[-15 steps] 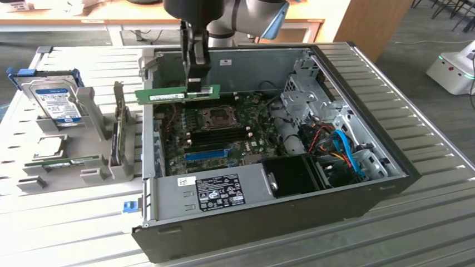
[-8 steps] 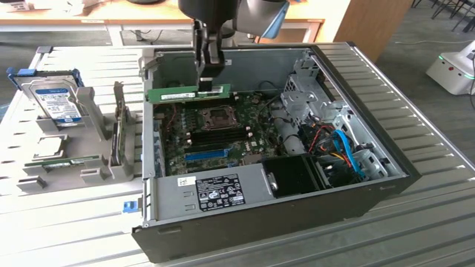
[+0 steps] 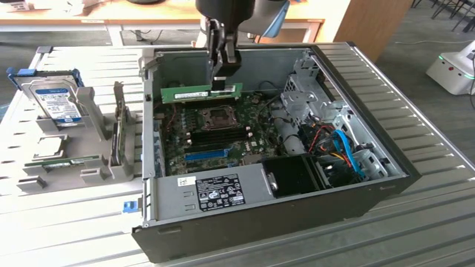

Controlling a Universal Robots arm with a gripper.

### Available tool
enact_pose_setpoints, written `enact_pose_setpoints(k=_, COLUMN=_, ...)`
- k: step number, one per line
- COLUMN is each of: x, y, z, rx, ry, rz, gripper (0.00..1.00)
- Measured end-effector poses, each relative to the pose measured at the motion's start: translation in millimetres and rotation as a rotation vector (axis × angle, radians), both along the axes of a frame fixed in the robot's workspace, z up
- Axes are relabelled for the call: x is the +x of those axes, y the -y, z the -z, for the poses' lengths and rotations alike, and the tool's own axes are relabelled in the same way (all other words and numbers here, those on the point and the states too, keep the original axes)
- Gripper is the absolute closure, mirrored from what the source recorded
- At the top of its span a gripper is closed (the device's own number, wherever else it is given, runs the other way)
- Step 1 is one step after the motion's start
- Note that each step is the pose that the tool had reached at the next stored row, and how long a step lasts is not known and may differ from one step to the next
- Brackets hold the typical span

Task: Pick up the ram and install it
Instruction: 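Pick up the ram and move it above insertion slot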

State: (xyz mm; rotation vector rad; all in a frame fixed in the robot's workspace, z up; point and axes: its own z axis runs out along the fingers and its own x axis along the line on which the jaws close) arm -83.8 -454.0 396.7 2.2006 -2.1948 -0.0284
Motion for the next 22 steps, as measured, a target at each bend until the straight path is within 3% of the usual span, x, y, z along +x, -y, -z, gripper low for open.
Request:
enact_pose_setpoints(k=11, x=24.4, y=-0.2, z=0.0, rx=-0.0001, ry=0.0000, rz=-0.003, gripper=0.88)
enact_pose_setpoints(k=22, x=26.7, y=-0.4, z=0.1, rx=0.0002, ry=-0.0002, rz=-0.003, gripper=0.88)
